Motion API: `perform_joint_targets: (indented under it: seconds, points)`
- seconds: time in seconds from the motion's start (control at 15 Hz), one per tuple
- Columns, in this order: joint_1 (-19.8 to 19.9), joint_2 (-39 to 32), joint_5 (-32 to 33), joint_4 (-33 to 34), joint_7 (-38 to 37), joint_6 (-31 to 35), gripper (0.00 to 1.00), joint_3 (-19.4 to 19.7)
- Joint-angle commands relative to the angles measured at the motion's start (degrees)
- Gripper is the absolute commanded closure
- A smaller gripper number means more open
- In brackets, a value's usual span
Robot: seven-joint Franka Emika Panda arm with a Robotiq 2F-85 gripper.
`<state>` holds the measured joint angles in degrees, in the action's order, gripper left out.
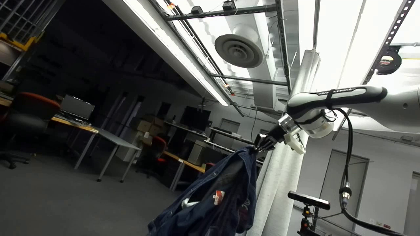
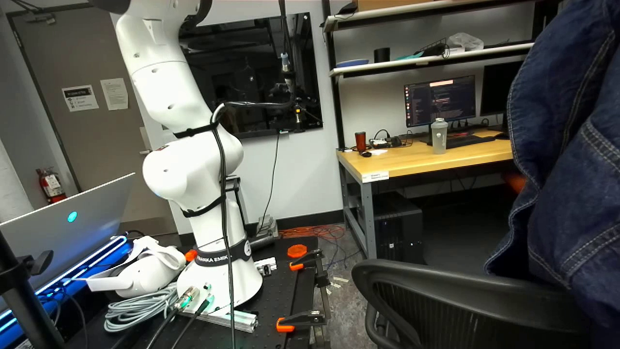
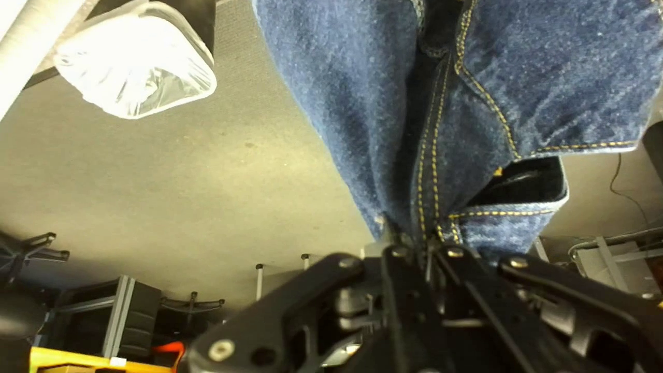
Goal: Hang the denim jacket over the backrest of the chair
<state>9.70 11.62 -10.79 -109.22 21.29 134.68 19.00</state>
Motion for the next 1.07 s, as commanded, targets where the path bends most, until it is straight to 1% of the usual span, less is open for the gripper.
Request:
perform_joint_targets:
  seconds: [0.0, 0.4, 0.67, 1.0]
  points:
    - [0.6, 3.6, -2.0, 2.8, 1.1, -1.0, 0.98, 0.9]
    - [0.9, 3.3, -2.8, 3.7, 1.2, -0.3, 0.98, 4.2]
    - [1.7, 0.8, -4.6, 1.4, 1.6, 0.4, 0.98, 6.9]
    - [4.7, -3.2, -6.6, -2.9, 0.8, 1.1, 0.98, 9.1]
